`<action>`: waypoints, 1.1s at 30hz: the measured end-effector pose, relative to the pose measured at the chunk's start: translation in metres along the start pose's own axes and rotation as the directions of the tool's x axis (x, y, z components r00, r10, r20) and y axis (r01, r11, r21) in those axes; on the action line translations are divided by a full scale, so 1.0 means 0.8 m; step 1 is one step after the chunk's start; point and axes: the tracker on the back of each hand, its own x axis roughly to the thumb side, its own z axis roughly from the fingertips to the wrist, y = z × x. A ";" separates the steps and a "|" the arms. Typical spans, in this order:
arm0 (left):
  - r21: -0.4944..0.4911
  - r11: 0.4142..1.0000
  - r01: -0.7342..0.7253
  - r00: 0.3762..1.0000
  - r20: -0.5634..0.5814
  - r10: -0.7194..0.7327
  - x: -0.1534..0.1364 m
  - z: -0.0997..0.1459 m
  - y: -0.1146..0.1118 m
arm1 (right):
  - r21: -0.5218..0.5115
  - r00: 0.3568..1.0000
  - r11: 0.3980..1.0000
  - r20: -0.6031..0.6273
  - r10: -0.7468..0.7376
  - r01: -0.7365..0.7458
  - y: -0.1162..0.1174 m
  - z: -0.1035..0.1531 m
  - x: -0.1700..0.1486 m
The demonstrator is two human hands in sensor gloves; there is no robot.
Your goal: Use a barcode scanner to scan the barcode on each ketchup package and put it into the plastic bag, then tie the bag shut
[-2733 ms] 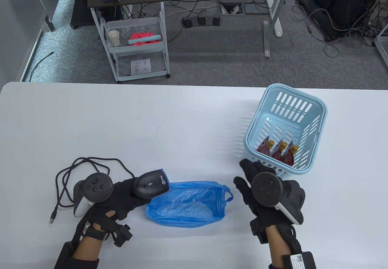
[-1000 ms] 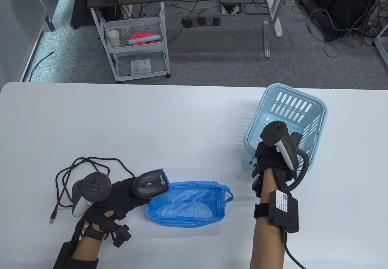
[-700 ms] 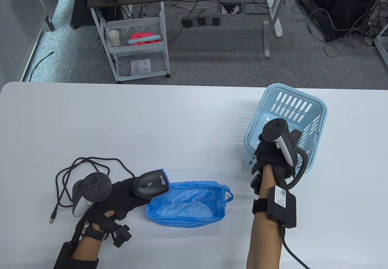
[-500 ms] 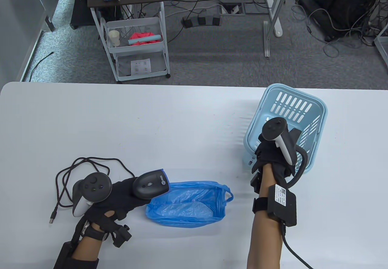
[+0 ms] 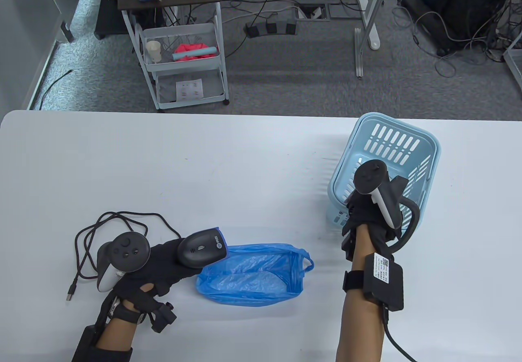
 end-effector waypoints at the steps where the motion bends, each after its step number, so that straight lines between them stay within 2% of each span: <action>1: 0.000 1.000 -0.001 1.000 0.000 0.001 0.000 0.000 0.000 | -0.016 1.000 1.000 0.005 -0.008 0.008 -0.005 0.003 0.000; 22: -0.006 1.000 -0.007 1.000 0.007 0.007 -0.001 0.000 -0.001 | -0.303 0.989 0.948 0.137 -0.055 0.095 -0.098 0.080 0.003; 33: -0.003 1.000 -0.004 1.000 -0.010 0.004 -0.003 0.001 -0.001 | -0.348 0.968 0.928 0.244 -0.051 0.136 -0.121 0.112 0.006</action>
